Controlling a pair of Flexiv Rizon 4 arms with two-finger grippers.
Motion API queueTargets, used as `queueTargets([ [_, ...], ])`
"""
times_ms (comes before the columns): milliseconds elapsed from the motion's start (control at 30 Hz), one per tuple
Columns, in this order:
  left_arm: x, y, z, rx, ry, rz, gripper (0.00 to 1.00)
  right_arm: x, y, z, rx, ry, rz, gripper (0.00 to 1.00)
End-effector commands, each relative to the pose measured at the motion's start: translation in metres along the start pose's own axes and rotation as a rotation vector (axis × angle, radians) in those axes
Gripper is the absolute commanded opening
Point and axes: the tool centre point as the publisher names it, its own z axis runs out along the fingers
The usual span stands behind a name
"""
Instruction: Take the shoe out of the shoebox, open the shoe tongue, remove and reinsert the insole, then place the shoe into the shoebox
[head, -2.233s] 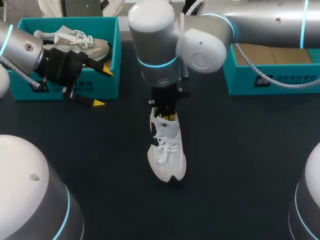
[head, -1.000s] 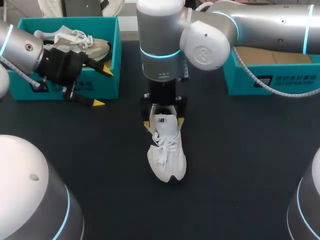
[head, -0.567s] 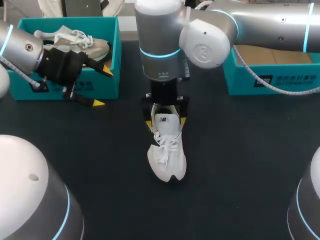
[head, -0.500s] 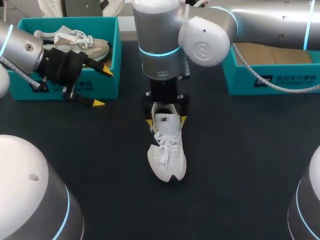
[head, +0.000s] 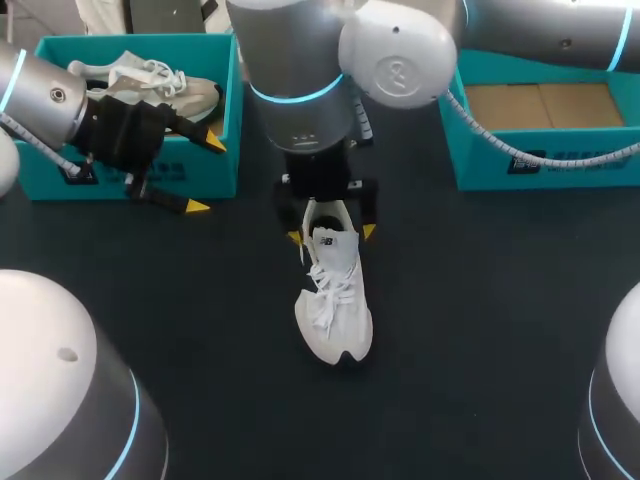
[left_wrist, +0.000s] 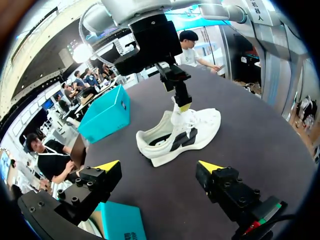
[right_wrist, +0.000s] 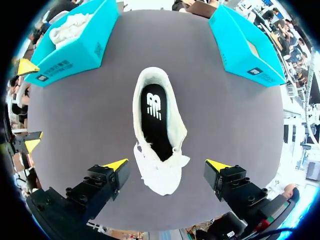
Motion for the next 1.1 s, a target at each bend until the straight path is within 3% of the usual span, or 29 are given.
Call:
queueTargets([
  [33,0.000,0.000,0.000,-0.002,0.001,0.000,1.00,-0.002,-0.016,-0.004,-0.016,0.018,-0.004,1.00],
  [133,0.000,0.000,0.000,-0.002,0.001,0.000,1.00,0.003,-0.026,0.002,0.007,0.043,-0.003,1.00],
  [233,0.000,0.000,0.000,-0.002,0.001,0.000,1.00,0.002,-0.035,0.017,0.040,0.059,-0.001,0.49],
  [500,0.000,0.000,0.000,-0.002,0.001,0.000,1.00,0.003,-0.028,0.037,0.069,0.109,-0.026,0.46],
  [1100,0.000,0.000,0.000,-0.002,0.001,0.000,1.00,0.002,0.017,0.058,0.053,0.137,-0.136,0.37],
])
